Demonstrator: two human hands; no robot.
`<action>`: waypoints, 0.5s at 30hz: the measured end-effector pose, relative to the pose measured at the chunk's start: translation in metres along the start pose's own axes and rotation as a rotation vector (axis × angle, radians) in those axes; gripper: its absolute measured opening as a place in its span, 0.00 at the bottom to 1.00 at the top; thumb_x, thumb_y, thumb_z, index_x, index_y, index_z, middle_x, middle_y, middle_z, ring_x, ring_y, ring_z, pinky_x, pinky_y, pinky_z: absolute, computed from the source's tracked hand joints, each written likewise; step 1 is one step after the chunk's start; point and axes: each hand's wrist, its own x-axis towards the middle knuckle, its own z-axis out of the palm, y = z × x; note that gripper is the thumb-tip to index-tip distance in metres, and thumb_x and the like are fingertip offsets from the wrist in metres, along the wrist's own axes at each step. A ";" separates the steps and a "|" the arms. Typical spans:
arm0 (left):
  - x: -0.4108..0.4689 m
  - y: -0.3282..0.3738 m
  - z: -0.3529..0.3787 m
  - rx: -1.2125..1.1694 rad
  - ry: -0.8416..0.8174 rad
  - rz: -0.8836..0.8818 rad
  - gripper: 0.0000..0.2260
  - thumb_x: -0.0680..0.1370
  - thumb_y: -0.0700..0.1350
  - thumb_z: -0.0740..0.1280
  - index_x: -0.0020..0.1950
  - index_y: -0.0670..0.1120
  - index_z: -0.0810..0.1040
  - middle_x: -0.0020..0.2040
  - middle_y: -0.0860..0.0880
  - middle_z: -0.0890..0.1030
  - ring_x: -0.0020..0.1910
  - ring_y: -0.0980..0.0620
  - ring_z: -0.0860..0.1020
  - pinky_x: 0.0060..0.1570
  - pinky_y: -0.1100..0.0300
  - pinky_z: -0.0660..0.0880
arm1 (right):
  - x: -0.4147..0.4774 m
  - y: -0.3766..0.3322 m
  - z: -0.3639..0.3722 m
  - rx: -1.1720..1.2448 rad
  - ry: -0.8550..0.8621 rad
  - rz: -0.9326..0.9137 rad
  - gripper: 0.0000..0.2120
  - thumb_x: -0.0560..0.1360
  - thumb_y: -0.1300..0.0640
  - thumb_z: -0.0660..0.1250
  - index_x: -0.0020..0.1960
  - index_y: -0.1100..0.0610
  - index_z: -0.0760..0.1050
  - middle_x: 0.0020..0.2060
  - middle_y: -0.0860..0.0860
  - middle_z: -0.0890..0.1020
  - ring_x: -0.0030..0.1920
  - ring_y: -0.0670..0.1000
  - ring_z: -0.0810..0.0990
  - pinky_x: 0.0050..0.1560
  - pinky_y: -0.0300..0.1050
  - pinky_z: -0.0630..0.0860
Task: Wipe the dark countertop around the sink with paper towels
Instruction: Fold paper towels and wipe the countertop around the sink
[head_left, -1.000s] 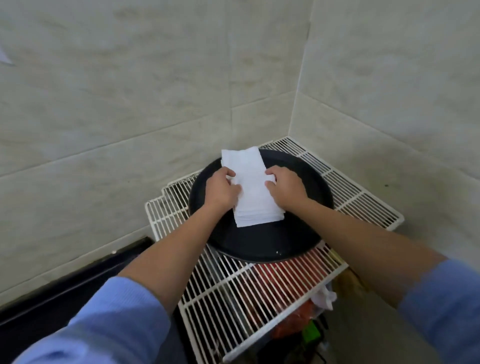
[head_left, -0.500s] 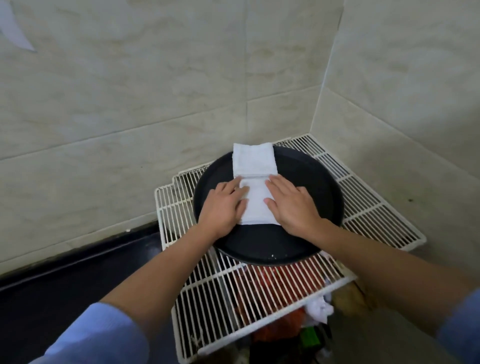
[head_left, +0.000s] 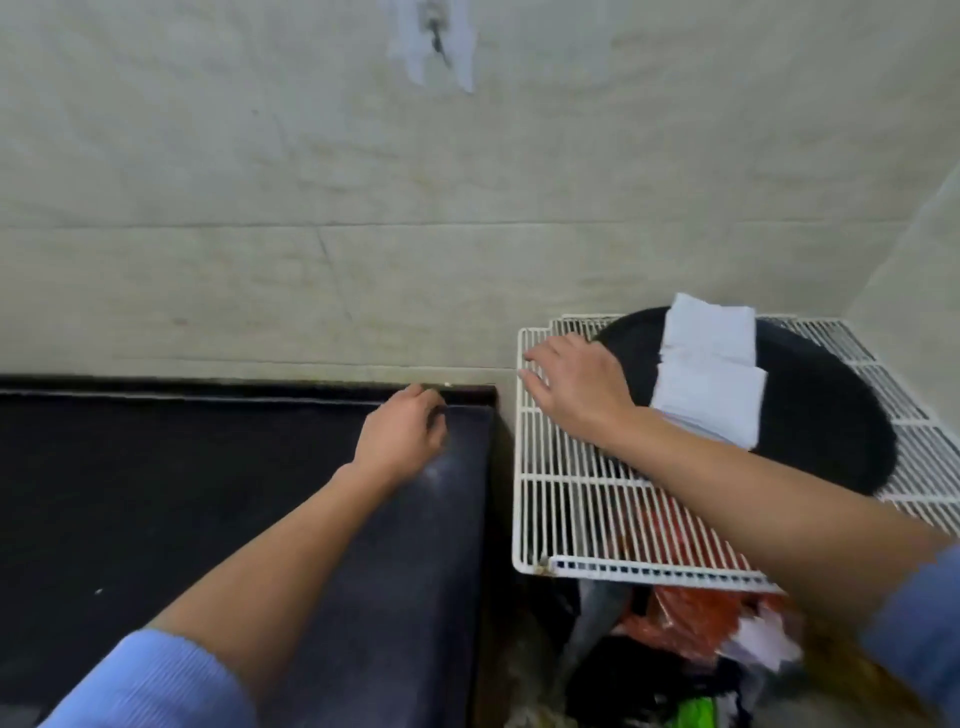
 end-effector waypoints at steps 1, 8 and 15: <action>-0.019 -0.023 -0.012 0.019 0.008 -0.050 0.10 0.77 0.47 0.62 0.56 0.47 0.78 0.50 0.49 0.78 0.49 0.46 0.77 0.44 0.53 0.75 | 0.007 -0.029 0.008 0.017 -0.016 -0.049 0.15 0.78 0.48 0.60 0.56 0.55 0.78 0.52 0.53 0.81 0.54 0.57 0.77 0.51 0.51 0.72; -0.191 -0.200 -0.105 0.166 0.043 -0.406 0.09 0.77 0.47 0.62 0.55 0.49 0.78 0.50 0.49 0.78 0.49 0.44 0.78 0.45 0.53 0.74 | 0.022 -0.258 0.065 0.115 -0.146 -0.342 0.17 0.80 0.44 0.55 0.61 0.50 0.75 0.56 0.48 0.79 0.57 0.52 0.76 0.47 0.48 0.72; -0.365 -0.337 -0.188 0.253 0.055 -0.695 0.09 0.78 0.48 0.60 0.54 0.49 0.77 0.51 0.49 0.78 0.50 0.45 0.78 0.46 0.52 0.76 | 0.008 -0.489 0.110 0.205 -0.246 -0.582 0.16 0.80 0.44 0.55 0.60 0.50 0.74 0.55 0.48 0.78 0.56 0.51 0.76 0.46 0.47 0.73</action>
